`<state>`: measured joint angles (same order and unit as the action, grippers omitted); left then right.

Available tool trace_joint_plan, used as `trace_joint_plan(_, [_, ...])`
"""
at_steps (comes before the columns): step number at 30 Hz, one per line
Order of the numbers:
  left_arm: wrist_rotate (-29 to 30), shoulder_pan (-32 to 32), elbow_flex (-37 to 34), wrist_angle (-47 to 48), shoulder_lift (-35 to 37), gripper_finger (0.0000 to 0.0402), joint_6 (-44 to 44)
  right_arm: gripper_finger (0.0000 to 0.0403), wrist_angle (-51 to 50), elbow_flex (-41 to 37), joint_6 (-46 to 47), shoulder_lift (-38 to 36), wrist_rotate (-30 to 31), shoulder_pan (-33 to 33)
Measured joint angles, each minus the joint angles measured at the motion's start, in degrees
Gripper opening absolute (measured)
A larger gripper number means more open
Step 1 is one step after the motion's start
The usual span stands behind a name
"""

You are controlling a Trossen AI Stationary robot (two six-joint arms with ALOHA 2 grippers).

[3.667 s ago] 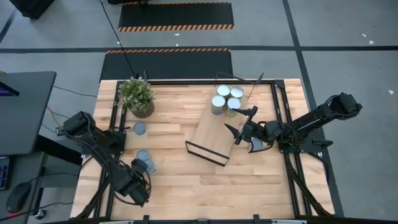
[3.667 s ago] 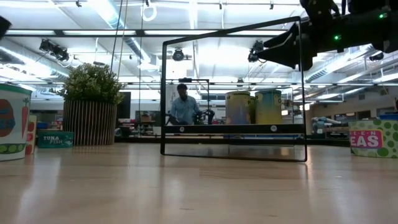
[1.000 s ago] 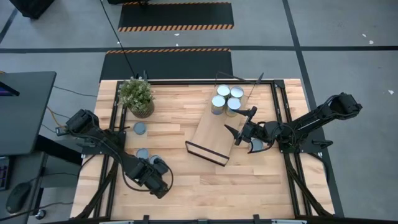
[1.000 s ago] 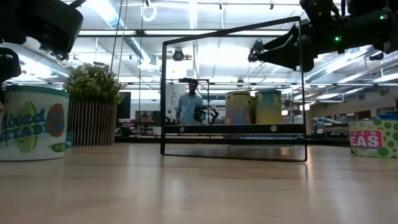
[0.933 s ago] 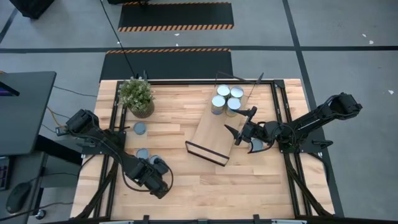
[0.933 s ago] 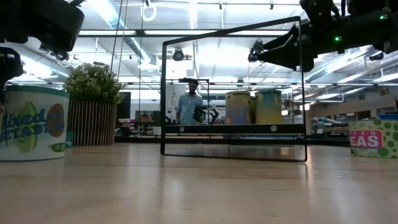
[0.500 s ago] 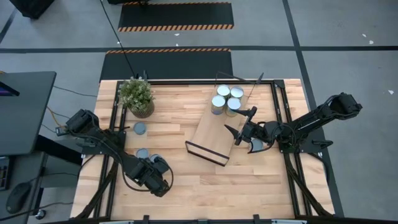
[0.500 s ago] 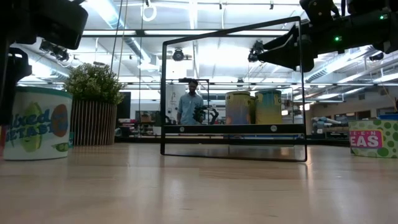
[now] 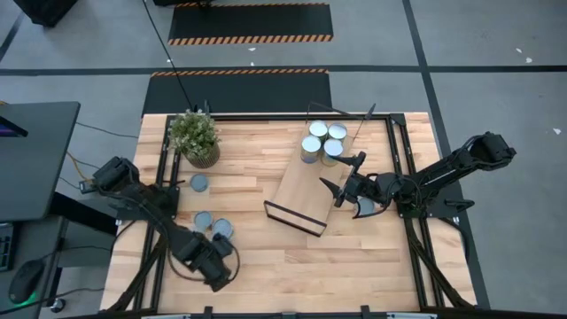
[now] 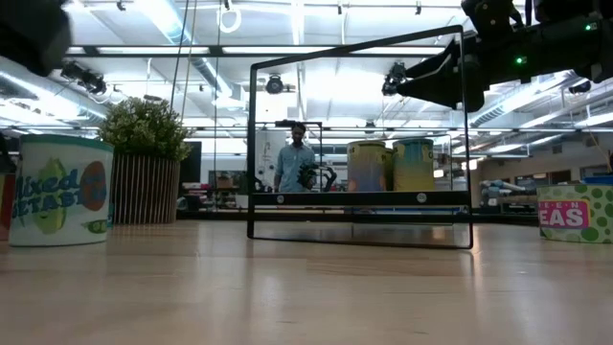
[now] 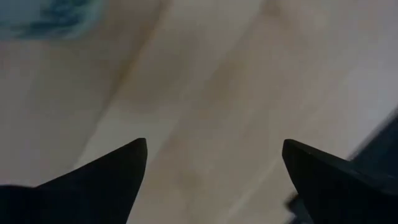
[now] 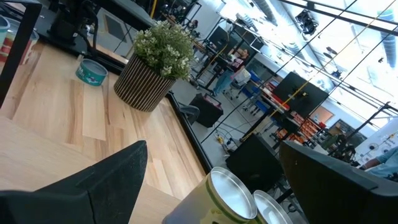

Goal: Pick and place cans onto a shelf
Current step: Put the canned mixed vegetables on the shelf

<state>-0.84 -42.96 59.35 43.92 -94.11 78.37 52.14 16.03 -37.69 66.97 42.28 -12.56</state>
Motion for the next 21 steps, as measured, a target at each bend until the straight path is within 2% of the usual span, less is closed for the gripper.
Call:
trace_joint_plan(3, [3.8,-0.8,0.0,4.4,0.0,0.0378,4.6,0.0372,0.0,0.0,0.0,0.0,0.0,0.0])
trace_joint_plan(10, [5.1,-0.5,0.0,13.3,1.3,0.0378,8.4,0.0372,0.0,0.0,0.0,0.0,-0.1,0.0])
trace_joint_plan(14, [8.6,0.2,0.0,15.9,5.6,0.0378,8.7,0.0372,0.0,0.0,0.0,0.0,-0.1,0.0])
trace_joint_plan(21, [19.4,0.4,0.0,25.7,16.0,0.0378,14.9,0.0372,0.0,0.0,0.0,0.0,-0.1,0.0])
